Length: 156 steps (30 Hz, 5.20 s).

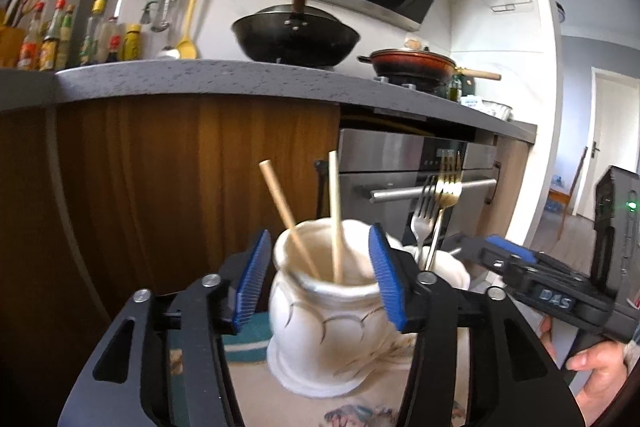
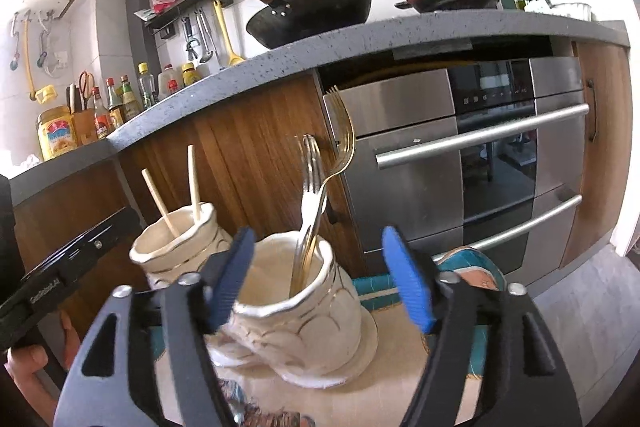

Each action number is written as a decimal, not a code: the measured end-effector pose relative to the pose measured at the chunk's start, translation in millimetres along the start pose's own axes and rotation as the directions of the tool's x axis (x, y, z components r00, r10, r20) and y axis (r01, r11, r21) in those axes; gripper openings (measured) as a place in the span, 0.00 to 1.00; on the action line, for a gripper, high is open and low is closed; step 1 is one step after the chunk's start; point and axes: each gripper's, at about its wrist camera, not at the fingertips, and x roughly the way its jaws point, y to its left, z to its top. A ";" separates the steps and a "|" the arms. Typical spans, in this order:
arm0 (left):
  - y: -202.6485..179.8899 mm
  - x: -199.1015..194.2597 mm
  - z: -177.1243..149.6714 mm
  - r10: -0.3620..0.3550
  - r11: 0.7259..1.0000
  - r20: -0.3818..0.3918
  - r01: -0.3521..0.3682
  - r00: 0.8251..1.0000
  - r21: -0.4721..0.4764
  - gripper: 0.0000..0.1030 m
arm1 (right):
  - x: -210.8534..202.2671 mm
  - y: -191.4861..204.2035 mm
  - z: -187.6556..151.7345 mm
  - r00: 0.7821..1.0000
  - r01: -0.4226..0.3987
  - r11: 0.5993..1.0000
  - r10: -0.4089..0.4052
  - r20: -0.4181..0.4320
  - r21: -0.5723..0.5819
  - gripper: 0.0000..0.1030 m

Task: Organize utensils
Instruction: 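Move both open tools back over the remaining utensils on the placemat, then grasp a wooden chopstick with the left tool while the right tool grasps the yellow spoon, then lift the chopstick and yellow spoon and carry both over the ceramic holder, then drop the chopstick into the tall pot while the right tool drops the spoon into the short pot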

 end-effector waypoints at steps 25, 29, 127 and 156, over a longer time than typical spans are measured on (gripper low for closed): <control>6.7 -60.2 -103.4 0.125 0.989 -0.428 -0.144 0.895 -0.013 0.91 | -49.2 4.6 -81.1 0.970 -0.007 0.999 0.019 -0.241 0.050 0.96; -1.6 -58.9 -117.1 0.125 0.990 -0.493 -0.138 0.861 0.011 0.91 | -46.2 3.1 -84.1 0.971 -0.002 0.999 0.015 -0.240 0.055 0.96; 6.8 11.3 58.5 -0.155 0.983 0.177 0.170 0.972 -0.074 0.05 | 23.7 20.2 45.1 0.971 -0.208 0.978 0.208 0.118 -0.016 0.10; 4.6 9.1 7.1 -0.090 0.996 0.123 0.089 0.988 0.010 0.05 | 20.3 1.8 11.8 0.989 -0.135 0.991 0.136 0.064 -0.020 0.10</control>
